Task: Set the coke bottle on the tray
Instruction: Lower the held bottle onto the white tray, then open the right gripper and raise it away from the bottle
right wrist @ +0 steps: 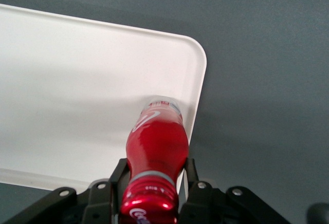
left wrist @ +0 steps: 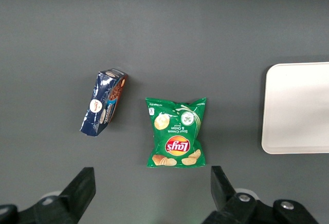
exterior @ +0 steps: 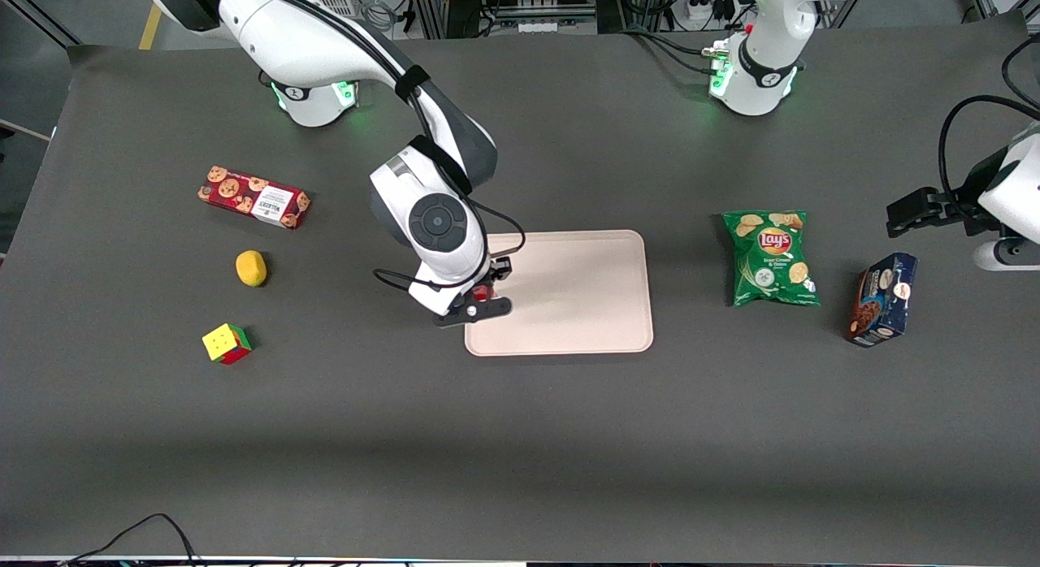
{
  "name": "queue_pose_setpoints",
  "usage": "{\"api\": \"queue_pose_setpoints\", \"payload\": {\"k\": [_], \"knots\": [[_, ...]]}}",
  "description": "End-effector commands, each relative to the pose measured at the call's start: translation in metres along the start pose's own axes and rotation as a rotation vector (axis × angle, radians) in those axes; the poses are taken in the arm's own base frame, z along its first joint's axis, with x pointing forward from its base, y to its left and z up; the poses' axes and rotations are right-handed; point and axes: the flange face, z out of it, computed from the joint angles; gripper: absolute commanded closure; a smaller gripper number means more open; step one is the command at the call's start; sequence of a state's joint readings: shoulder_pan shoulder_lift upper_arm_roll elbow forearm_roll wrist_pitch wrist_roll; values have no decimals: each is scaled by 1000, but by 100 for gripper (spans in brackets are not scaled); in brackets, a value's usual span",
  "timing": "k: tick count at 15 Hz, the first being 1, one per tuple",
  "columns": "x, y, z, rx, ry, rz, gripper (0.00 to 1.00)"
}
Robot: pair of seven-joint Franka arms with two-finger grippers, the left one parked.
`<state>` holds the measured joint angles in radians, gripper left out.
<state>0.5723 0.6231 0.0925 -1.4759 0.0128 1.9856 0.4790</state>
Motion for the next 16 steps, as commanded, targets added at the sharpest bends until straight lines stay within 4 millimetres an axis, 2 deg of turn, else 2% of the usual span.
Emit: {"api": "queue_pose_setpoints", "payload": {"k": [1, 4, 10, 11, 12, 13, 14, 15, 16], "knots": [[5, -9, 0, 12, 7, 21, 100], [6, -9, 9, 7, -2, 23, 100], [6, -9, 13, 6, -7, 24, 100], [6, -9, 13, 6, -7, 24, 85], [6, -8, 14, 5, -9, 24, 32], [6, -9, 13, 7, -8, 26, 20], [7, -8, 17, 9, -14, 28, 16], [7, -7, 21, 8, -20, 32, 4], [7, -7, 21, 9, -19, 31, 0]]}}
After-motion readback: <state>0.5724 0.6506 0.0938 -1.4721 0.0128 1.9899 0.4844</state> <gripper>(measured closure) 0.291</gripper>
